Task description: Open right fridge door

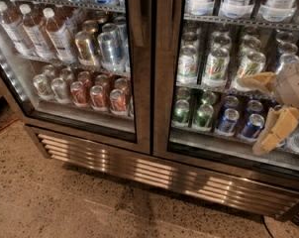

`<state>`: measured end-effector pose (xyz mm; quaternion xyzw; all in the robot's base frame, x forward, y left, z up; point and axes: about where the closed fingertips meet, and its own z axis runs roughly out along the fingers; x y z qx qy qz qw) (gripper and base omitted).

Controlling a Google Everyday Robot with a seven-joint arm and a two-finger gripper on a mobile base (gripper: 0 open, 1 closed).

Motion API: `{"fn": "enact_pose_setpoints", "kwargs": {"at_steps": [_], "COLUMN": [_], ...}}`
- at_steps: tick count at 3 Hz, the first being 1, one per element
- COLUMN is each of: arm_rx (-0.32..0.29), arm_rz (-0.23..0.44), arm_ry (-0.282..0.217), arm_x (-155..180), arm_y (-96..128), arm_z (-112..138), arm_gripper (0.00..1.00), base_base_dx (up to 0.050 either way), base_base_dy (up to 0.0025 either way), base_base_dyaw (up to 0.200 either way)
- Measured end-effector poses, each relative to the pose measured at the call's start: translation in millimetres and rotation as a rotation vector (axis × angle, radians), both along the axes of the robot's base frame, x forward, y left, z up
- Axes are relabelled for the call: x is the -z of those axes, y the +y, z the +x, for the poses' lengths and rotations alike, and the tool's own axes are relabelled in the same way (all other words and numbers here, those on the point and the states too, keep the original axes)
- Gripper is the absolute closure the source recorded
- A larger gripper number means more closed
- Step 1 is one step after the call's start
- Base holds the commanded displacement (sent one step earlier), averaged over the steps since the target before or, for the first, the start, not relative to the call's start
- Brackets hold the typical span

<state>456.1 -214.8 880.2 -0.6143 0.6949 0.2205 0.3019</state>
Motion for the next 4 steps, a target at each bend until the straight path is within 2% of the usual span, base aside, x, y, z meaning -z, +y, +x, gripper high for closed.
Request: {"fn": "enact_pose_setpoints", "kwargs": {"at_steps": [2, 3, 4], "arm_rx": [-0.120, -0.120, -0.171], "arm_rz": [-0.064, -0.064, 0.069], "arm_ry": [0.003, 0.003, -0.006], "arm_x": [17.1, 17.1, 18.4], "arm_y": [59.5, 59.5, 60.6], "arm_z": [-14.6, -14.6, -14.3], "arm_gripper": [0.00, 0.00, 0.00], "base_base_dx": [0.000, 0.000, 0.000], "base_base_dy": [0.00000, 0.00000, 0.00000], "base_base_dyaw": [0.000, 0.000, 0.000]}}
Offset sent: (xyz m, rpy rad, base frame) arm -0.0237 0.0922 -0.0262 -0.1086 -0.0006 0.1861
